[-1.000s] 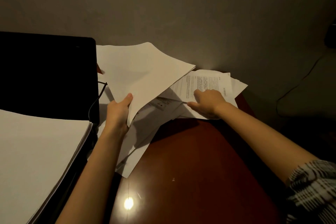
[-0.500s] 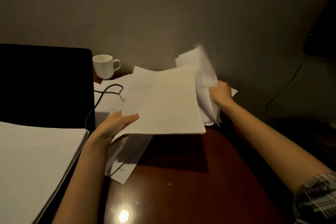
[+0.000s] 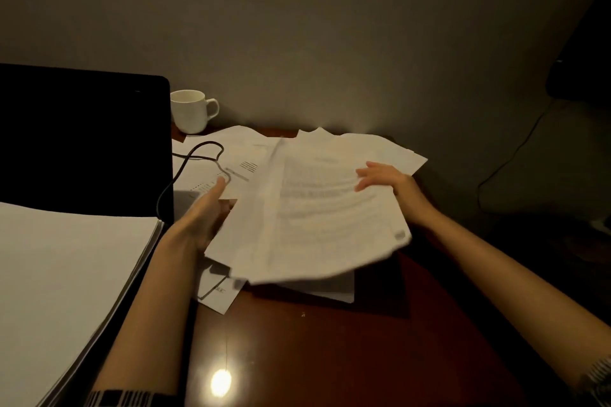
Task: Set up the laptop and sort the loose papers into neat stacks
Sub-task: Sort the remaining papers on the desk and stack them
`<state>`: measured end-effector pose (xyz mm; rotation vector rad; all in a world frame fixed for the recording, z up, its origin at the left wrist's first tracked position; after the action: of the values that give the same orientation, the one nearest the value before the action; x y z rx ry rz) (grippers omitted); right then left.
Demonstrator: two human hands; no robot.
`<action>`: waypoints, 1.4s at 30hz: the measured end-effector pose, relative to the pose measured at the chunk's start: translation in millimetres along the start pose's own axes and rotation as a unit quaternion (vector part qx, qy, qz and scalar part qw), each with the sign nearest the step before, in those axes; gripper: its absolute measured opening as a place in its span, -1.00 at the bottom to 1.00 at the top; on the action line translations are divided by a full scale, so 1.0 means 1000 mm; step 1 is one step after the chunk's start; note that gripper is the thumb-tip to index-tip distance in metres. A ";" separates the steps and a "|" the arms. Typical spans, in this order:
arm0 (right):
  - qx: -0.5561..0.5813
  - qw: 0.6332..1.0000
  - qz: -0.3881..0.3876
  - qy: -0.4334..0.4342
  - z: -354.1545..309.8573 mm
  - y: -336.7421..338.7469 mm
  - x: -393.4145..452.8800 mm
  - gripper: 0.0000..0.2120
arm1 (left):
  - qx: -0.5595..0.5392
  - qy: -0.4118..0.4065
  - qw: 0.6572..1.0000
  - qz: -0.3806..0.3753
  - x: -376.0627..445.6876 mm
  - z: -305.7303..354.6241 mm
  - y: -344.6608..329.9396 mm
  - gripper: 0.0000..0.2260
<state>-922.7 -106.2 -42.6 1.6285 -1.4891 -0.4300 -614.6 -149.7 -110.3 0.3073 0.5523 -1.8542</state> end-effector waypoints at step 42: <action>-0.141 0.979 0.127 -0.075 -0.044 0.011 -0.017 -0.65 | 0.145 -0.051 0.988 -0.015 0.000 0.013 -0.007 -0.87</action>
<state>-901.2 -73.5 -13.9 1.1884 -1.6399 -0.5988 -620.1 -154.8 -97.9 0.3966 0.2172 -1.9690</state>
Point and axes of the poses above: each hand's wrist, its own x-axis towards the middle knuckle, its own y-axis out of the back of the hand, z = x × y, the point moved 6 cm from there along x, towards the middle knuckle, and after that the axes turned 6 degrees about -z, right-handed, at the moved point
